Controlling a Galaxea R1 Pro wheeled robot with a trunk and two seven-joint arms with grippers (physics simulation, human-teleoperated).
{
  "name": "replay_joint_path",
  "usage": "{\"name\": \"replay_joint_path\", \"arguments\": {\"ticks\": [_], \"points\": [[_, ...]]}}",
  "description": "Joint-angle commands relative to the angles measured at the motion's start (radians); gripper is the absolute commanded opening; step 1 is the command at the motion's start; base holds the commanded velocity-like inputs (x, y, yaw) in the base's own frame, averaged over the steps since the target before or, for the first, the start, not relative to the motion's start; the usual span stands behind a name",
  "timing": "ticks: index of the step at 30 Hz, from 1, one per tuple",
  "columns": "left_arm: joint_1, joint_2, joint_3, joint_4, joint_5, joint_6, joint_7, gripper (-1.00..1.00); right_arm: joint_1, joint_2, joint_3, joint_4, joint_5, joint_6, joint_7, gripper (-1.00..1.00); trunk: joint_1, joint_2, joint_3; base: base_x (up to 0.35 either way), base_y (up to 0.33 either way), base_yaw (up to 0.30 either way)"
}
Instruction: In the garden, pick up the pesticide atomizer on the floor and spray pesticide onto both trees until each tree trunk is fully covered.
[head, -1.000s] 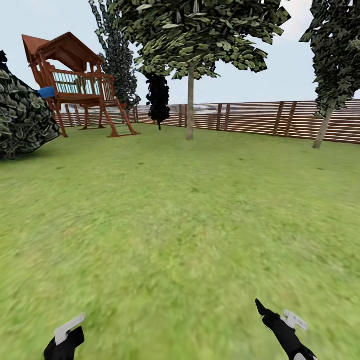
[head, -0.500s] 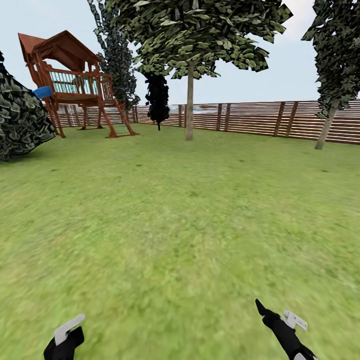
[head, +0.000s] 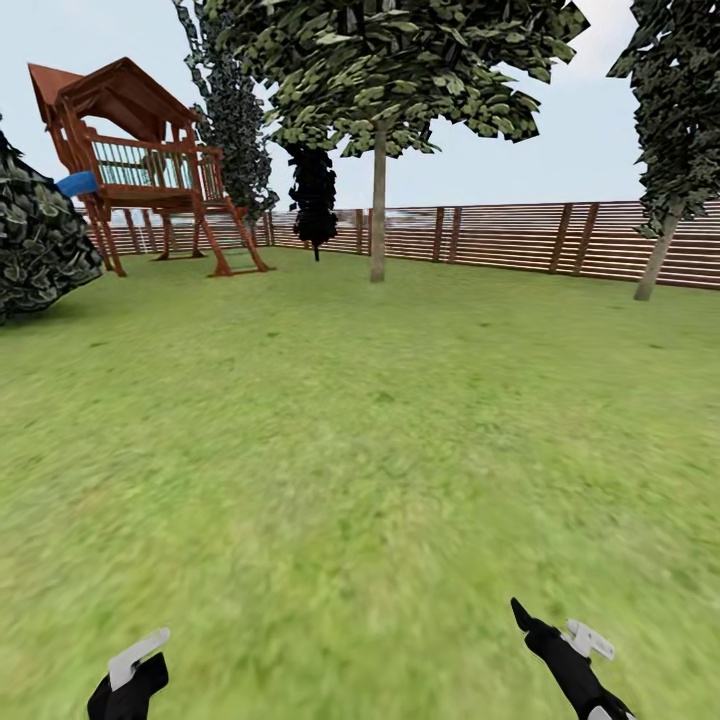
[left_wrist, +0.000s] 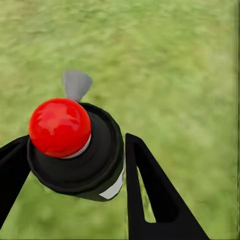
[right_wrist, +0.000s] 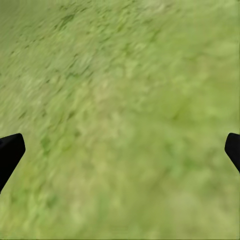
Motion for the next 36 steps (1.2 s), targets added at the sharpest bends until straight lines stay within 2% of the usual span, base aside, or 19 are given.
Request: {"name": "replay_joint_path", "arguments": {"ticks": [1,36], "points": [[0.0,0.0,-0.001,0.0,0.0,0.0,0.0,-1.0,0.0,0.0,0.0,0.0,0.0,0.0,0.0,1.0,0.0,0.0,0.0,0.326,-0.08,0.0],[0.0,0.0,-0.001,0.0,0.0,0.0,0.0,-1.0,0.0,0.0,0.0,0.0,0.0,0.0,-0.001,1.0,0.0,0.0,0.0,0.326,-0.08,0.0]]}}
